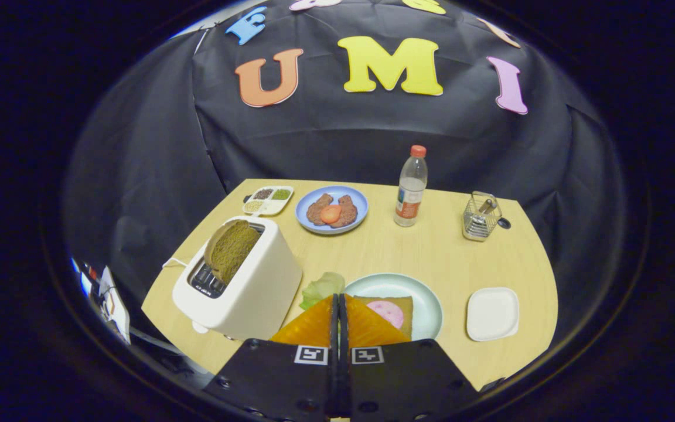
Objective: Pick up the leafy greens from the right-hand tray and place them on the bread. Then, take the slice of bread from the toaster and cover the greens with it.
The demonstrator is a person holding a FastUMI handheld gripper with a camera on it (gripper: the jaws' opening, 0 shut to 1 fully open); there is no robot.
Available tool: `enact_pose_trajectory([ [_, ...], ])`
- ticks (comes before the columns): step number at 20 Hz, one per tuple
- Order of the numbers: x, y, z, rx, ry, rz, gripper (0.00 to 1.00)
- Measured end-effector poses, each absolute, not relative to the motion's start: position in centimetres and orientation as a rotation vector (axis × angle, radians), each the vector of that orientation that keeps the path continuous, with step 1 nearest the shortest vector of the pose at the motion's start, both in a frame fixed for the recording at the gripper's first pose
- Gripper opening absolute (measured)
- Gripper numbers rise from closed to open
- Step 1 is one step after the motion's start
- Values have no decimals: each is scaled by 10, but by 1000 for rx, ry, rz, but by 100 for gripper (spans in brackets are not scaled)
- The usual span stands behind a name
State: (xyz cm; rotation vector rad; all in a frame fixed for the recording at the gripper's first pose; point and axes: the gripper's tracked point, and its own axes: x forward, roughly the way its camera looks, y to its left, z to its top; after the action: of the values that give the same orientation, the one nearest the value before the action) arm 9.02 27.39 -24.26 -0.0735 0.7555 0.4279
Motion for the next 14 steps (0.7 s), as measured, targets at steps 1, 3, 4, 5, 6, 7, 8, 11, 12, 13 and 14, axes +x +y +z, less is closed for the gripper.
enact_pose_trajectory([
  [1,96,272,-252,-82,764,412,0],
  [3,109,265,-275,-98,795,379,0],
  [4,118,259,-286,-108,811,355,0],
  [5,126,253,-296,-117,816,331,0],
  [6,136,246,-305,-129,819,308,0],
  [7,141,241,-315,-130,835,293,0],
  [8,146,238,-323,-122,851,283,0],
  [11,159,228,-335,-131,858,259,0],
  [12,162,227,-337,-132,857,257,0],
  [13,163,225,-340,-131,857,250,1],
  [14,163,221,-342,-130,860,239,1],
])
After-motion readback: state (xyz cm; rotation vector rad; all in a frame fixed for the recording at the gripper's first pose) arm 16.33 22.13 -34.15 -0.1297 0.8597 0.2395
